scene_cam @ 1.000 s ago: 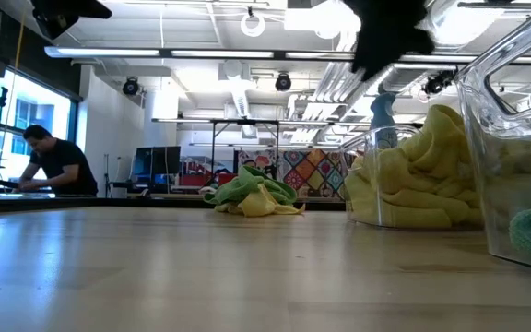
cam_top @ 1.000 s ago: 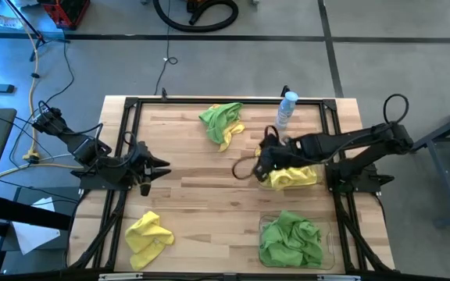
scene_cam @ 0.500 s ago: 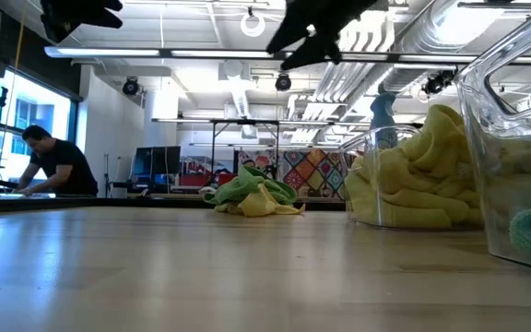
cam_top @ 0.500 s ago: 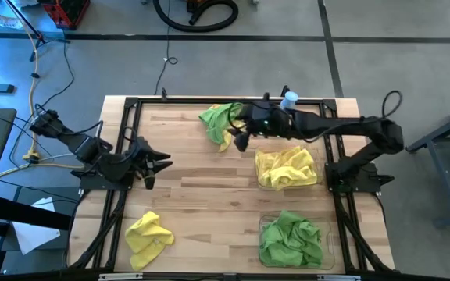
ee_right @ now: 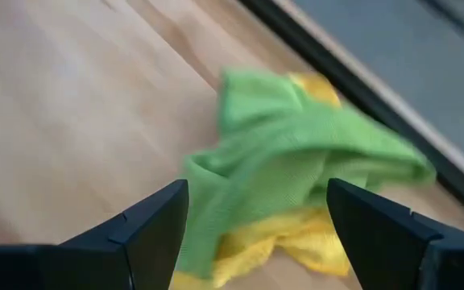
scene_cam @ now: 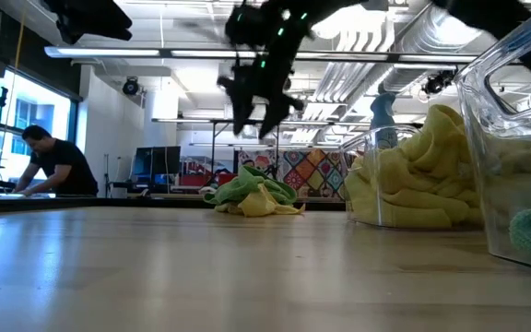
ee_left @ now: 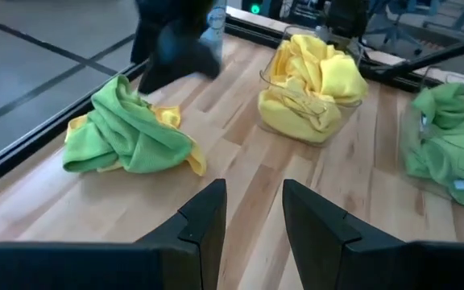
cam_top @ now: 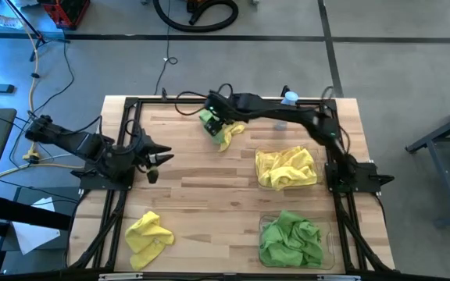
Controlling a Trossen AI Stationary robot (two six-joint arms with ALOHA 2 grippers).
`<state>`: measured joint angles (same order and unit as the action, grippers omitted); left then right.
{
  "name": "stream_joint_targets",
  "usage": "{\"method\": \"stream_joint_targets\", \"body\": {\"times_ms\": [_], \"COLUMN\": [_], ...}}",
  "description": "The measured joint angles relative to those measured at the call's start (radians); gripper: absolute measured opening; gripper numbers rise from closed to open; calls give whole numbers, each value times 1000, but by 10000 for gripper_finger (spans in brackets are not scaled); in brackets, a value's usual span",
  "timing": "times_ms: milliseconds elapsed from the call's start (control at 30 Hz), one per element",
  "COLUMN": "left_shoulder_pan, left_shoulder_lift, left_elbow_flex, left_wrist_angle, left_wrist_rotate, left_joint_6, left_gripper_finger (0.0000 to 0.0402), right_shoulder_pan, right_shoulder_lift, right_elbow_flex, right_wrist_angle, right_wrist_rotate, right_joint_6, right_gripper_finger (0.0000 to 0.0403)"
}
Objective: Sort microfiber towel by color & place in baskets
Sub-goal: Put the green microfiber towel into the bottom transparent bin
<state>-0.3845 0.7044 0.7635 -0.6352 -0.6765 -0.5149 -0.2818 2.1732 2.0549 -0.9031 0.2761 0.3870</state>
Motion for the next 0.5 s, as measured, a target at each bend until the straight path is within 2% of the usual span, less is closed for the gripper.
{"method": "stream_joint_targets", "body": {"times_ms": [100,233,367,500], "left_shoulder_pan": [40,94,166,259], "left_shoulder_lift": [-17,-64,-127,-196], "left_elbow_flex": [0,0,-26,-130], "left_wrist_angle": [-1,2,63,216], "left_wrist_rotate": [50,82,181,315], "left_joint_6": [60,160,268,354], "left_gripper_finger": [113,113,113,113], "right_shoulder_pan": [-38,-77,-95,-105], "right_shoulder_lift": [117,218,267,289], "right_elbow_flex": [116,195,204,204], "right_wrist_angle": [-112,-122,-121,-126], "right_wrist_rotate": [-38,-138,-127,-108], "right_joint_6": [59,140,214,242], "right_gripper_finger": [294,293,293,285]}}
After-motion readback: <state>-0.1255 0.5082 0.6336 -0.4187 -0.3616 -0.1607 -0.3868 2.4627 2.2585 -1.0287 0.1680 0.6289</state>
